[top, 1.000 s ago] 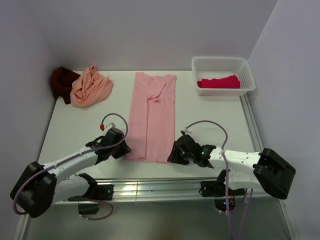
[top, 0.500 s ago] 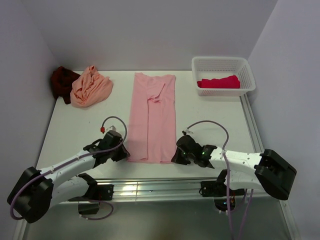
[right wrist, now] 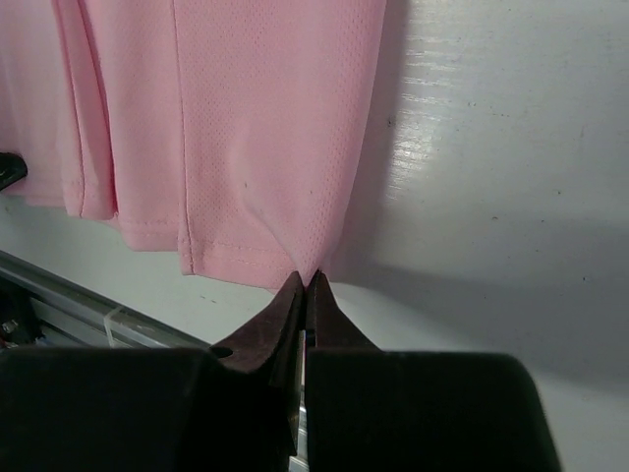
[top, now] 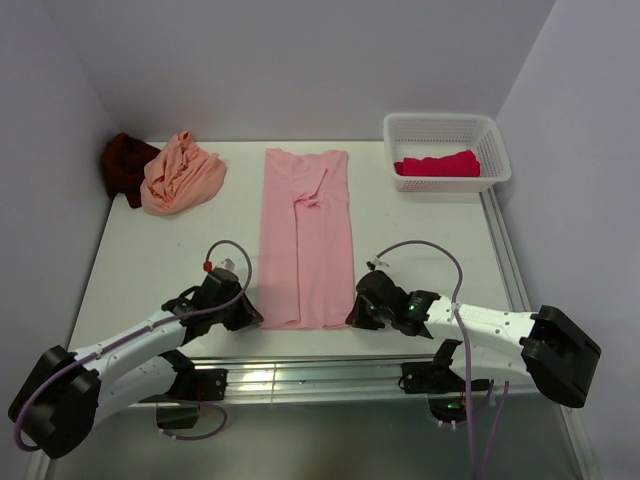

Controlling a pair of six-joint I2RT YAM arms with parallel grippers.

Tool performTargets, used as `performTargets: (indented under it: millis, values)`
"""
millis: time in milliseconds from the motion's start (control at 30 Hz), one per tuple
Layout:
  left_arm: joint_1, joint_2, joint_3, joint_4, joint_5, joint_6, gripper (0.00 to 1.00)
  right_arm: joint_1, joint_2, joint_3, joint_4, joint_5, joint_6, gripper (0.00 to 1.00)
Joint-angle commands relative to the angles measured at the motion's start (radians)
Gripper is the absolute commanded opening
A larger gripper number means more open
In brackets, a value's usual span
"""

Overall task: Roll the t-shirts
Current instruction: Fold the tshirt

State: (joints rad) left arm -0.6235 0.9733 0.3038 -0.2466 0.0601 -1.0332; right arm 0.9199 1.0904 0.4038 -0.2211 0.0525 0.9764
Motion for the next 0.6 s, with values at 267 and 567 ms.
performTargets:
  millis: [267, 567]
  values:
    - [-0.008, -0.021, 0.050, -0.103, 0.030, -0.004, 0.00, 0.008, -0.015, 0.081, -0.056, -0.005, -0.041, 0.00]
    - [-0.007, 0.014, 0.162, -0.155, 0.052, -0.004, 0.00, -0.003, 0.003, 0.184, -0.116, -0.025, -0.080, 0.01]
